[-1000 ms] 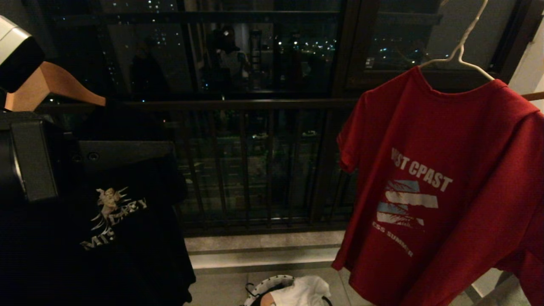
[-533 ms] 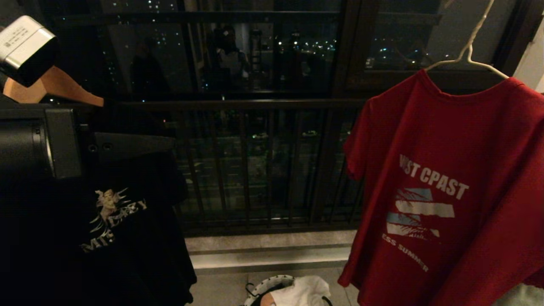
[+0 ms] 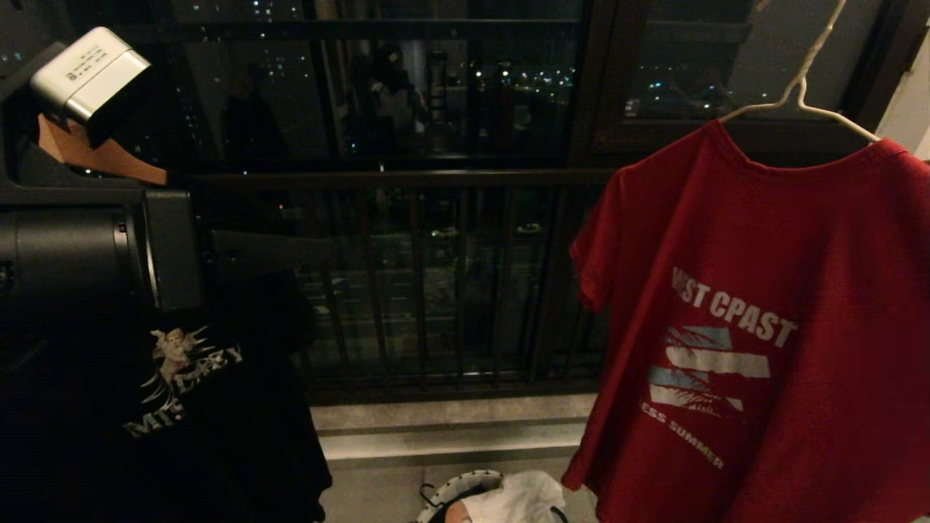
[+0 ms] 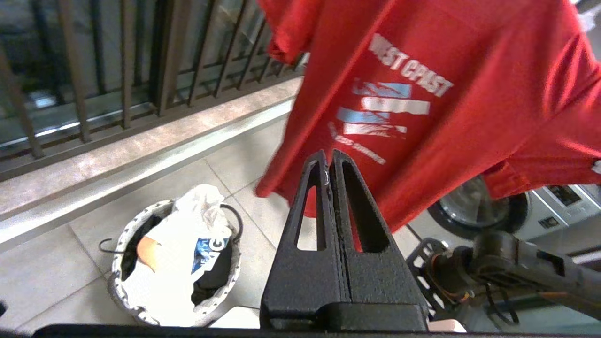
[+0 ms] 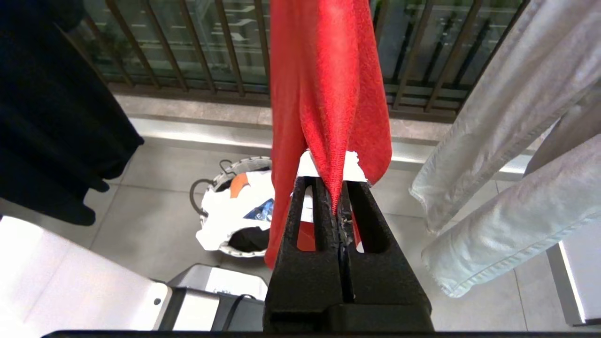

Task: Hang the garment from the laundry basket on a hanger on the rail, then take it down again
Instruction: Take the clothes off the clothes rack

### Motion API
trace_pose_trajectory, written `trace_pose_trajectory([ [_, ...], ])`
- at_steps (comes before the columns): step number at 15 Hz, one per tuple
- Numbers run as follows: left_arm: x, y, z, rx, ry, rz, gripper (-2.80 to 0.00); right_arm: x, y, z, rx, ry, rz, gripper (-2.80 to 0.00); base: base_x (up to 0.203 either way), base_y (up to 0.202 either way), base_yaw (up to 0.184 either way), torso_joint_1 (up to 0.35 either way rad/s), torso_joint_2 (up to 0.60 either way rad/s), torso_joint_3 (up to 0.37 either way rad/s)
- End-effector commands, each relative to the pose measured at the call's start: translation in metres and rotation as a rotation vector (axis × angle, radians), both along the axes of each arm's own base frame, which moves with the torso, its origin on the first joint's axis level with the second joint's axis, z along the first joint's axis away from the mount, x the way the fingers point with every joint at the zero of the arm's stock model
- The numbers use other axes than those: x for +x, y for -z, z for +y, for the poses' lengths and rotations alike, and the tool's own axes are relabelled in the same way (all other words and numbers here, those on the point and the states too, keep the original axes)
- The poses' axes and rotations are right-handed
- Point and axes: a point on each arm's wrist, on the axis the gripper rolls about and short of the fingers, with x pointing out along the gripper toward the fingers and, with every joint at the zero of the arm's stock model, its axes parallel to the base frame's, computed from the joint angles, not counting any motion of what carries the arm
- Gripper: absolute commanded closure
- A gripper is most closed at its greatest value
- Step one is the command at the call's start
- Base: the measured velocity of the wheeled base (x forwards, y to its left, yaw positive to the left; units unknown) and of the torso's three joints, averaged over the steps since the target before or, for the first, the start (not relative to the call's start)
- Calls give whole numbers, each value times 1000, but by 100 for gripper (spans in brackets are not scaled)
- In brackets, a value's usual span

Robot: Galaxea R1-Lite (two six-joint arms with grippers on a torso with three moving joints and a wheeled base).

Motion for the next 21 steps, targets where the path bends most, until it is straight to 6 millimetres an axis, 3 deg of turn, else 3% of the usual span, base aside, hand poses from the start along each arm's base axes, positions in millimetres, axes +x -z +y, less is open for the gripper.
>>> trace_pose_trajectory([
  [1,-1,0,-1,-3,10,2,0,-4,2,-1,1,0,-4,0,0,0,0,0,0,0],
  [10,3,1,-3,1,10,6,0,-4,4,-1,-1,-17,18,0,0,0,0,0,0,0],
  [11,3,1,-3,1,10,6,0,-3,3,0,0,-20,17,-280,0,0,0,0,0,0],
  [21,-1,1,-1,-1,8,3,0,-5,8,0,16,-72,32,-280,0,0,0,0,0,0],
])
